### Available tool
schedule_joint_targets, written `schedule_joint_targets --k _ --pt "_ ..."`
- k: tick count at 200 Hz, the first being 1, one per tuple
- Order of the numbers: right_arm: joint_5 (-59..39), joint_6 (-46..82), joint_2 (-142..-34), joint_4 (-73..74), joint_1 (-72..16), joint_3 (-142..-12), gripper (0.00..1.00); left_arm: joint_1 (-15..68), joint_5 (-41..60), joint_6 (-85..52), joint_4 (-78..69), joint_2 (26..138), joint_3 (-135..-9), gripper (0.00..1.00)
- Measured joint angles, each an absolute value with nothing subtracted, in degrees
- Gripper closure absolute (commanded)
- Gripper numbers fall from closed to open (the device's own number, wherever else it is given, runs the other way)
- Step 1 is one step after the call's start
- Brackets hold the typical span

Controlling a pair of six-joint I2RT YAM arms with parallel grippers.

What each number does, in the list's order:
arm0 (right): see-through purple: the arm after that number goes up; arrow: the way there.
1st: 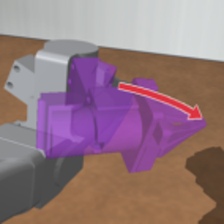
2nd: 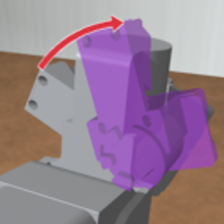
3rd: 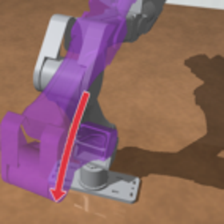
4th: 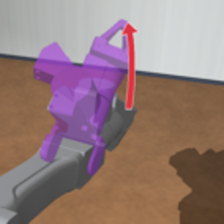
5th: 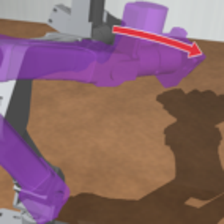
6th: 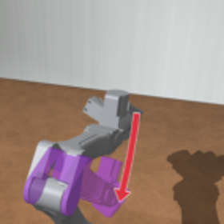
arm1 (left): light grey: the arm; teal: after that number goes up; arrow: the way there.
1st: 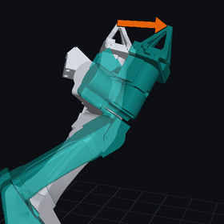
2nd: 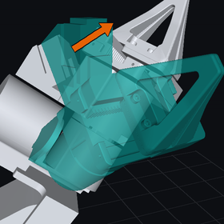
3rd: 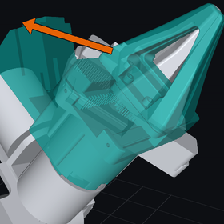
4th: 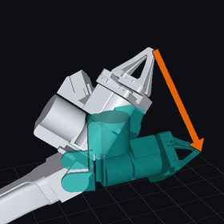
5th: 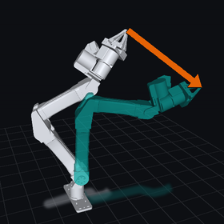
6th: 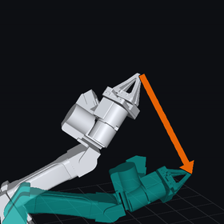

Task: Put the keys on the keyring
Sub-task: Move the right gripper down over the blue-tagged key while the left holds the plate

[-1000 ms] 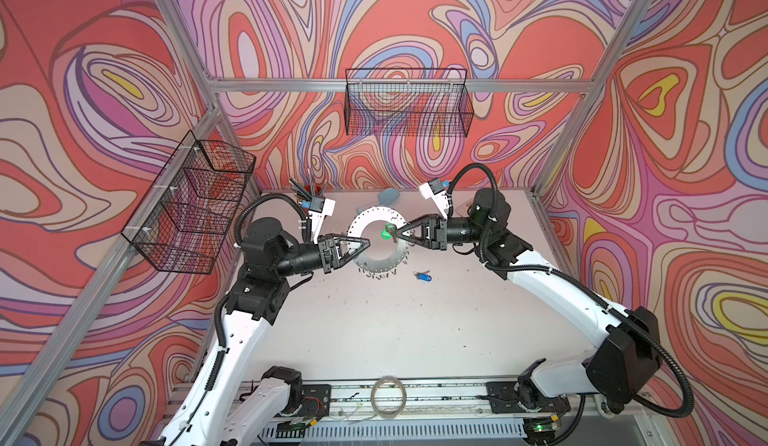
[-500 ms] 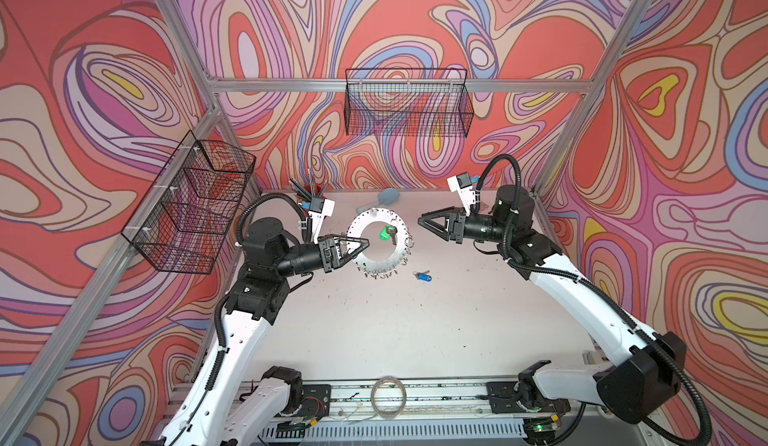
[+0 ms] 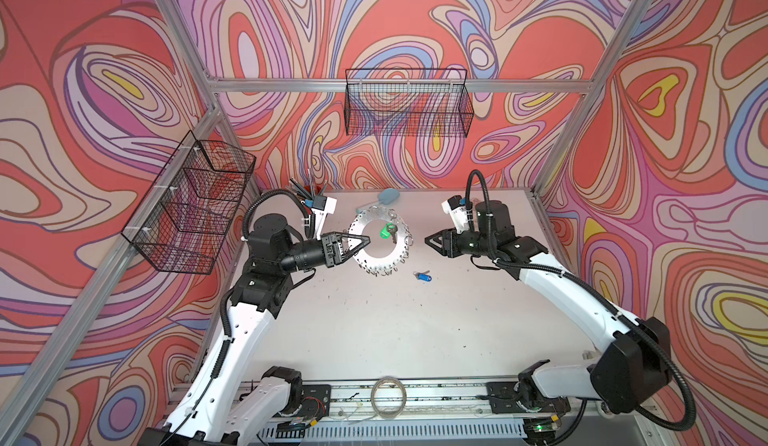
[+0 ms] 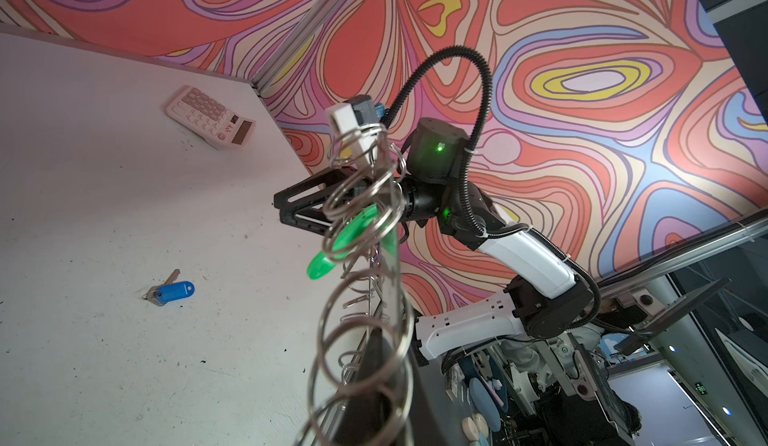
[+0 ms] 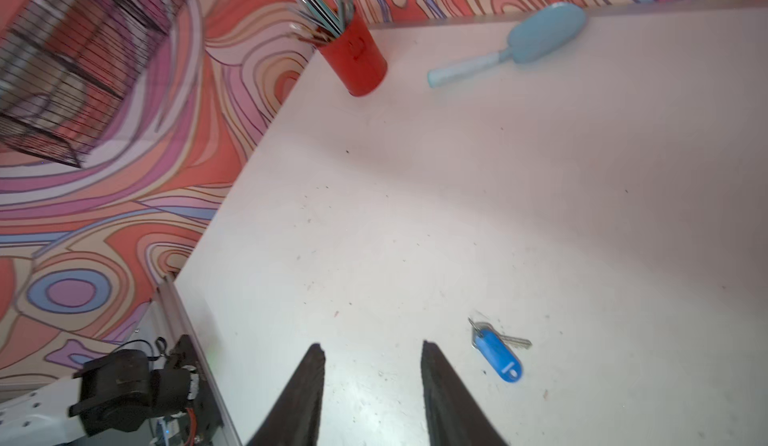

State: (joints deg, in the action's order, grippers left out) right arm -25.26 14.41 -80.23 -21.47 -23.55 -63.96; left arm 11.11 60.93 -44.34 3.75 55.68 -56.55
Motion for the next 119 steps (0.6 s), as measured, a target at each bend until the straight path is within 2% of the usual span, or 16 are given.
schedule_joint_targets --k 76,119 --pt "-10.5 9.5 -92.4 -20.2 -31.5 -62.0 0.66 9.1 54.3 -44.1 3.7 57.9 -53.9 1.0" --pt "-6.8 8.5 -96.9 -18.8 -32.7 -60.2 0.67 8.9 52.4 -43.5 4.3 58.0 -53.6 1.0"
